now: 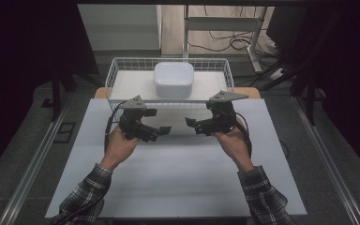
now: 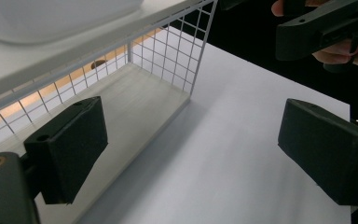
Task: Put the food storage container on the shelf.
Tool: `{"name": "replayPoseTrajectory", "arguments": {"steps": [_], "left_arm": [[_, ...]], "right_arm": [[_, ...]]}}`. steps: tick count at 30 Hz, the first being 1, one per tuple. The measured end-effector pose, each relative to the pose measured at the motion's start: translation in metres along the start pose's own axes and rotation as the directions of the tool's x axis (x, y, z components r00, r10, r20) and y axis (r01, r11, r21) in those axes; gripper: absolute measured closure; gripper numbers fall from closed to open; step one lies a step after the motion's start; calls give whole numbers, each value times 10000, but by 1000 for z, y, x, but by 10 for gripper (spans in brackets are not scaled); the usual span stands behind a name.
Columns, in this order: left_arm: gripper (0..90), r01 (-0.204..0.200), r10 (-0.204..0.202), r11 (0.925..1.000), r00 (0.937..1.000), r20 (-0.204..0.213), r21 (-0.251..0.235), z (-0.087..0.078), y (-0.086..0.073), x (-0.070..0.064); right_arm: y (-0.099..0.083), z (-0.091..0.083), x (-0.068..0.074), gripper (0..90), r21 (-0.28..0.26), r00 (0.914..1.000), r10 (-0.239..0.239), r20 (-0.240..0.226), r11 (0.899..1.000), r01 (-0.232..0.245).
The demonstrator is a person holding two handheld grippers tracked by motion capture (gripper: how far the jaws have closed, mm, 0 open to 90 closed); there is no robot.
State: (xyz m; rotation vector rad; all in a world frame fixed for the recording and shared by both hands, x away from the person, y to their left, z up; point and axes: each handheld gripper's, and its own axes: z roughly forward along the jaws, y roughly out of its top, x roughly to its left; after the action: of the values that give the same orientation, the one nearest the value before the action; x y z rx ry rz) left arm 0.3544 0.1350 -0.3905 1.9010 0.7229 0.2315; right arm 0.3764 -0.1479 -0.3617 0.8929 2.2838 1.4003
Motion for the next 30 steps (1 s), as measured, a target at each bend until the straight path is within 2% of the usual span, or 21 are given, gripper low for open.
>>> {"name": "replayPoseTrajectory", "arguments": {"steps": [9, 15, 17, 20, 30], "left_arm": [[80, 134, -134, 9999, 9999, 72, 43, 1, -23, -4], [80, 479, -479, 9989, 9987, 171, 7, 3, -44, -5], [80, 493, -496, 9985, 9987, 120, 222, 5, -48, -5], [82, 580, -582, 9981, 9982, 126, 195, 5, -53, -6], [83, 345, -351, 9986, 9993, 154, 389, 10, -66, -19]], "right_arm": [[-20, 0, 2, 0, 144, 9999, 36, -97, 9999, -35], [-35, 1, 3, 0, 199, 9999, 36, -131, 9998, -34], [-39, 1, 4, 0, 185, 9999, 55, -148, 9998, -53], [-45, 3, 5, 0, 309, 9999, 38, -144, 9995, -34], [-62, 1, 14, 0, 486, 9998, -107, -142, 9988, 114]]}}
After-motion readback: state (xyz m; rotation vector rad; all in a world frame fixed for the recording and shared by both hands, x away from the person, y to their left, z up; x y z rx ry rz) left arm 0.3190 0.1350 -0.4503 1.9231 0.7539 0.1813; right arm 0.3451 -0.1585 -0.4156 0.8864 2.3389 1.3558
